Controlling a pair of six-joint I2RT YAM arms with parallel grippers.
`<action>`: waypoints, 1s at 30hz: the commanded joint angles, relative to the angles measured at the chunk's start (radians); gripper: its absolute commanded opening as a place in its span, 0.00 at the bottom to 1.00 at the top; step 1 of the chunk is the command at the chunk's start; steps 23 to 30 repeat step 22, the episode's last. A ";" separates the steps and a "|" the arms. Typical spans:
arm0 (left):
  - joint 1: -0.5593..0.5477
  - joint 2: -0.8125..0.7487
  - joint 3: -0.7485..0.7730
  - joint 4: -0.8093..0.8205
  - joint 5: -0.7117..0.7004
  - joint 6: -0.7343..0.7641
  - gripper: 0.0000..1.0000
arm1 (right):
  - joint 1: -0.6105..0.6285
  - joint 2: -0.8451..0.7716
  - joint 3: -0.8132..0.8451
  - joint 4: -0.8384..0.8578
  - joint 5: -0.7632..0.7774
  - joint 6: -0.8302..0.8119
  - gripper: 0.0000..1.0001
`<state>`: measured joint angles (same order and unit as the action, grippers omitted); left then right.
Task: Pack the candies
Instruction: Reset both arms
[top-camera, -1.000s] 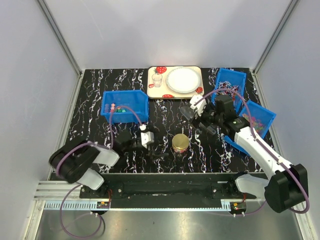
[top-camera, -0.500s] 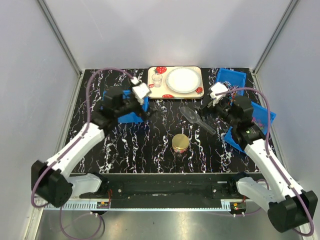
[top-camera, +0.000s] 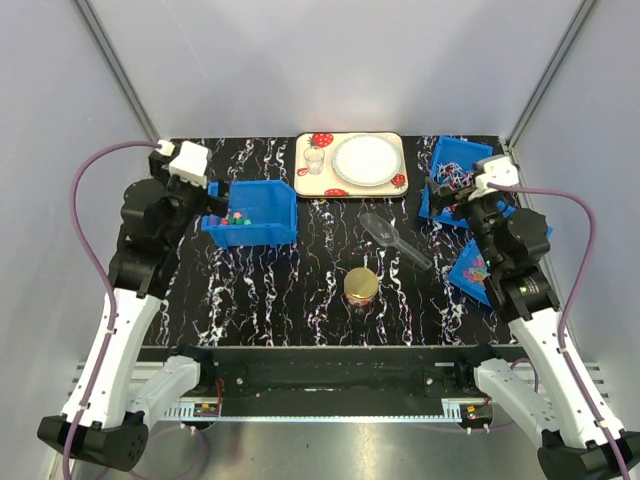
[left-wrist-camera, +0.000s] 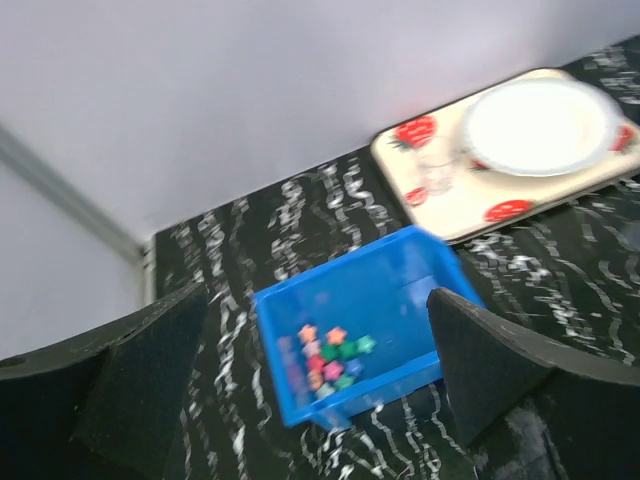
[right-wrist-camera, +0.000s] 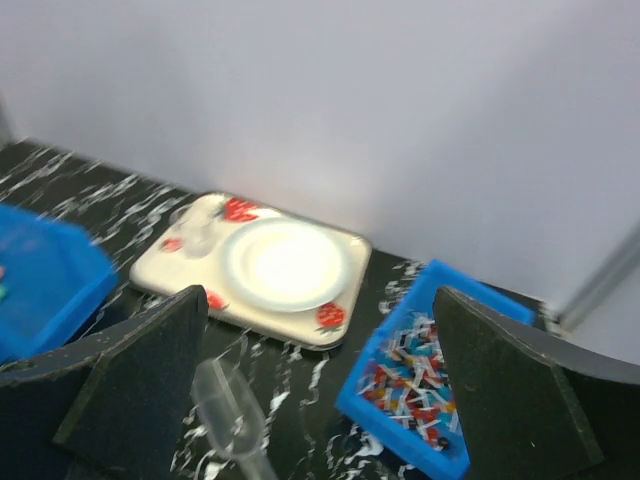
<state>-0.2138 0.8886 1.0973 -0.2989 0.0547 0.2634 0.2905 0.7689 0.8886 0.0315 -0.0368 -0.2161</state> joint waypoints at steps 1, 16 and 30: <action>0.051 -0.013 0.061 -0.022 -0.182 -0.033 0.99 | -0.005 -0.029 0.056 0.116 0.290 0.001 1.00; 0.099 -0.004 0.092 -0.042 -0.134 -0.081 0.99 | -0.007 -0.057 0.027 0.188 0.377 -0.035 1.00; 0.100 0.001 0.082 -0.028 -0.145 -0.096 0.99 | -0.005 -0.057 0.023 0.185 0.367 -0.039 1.00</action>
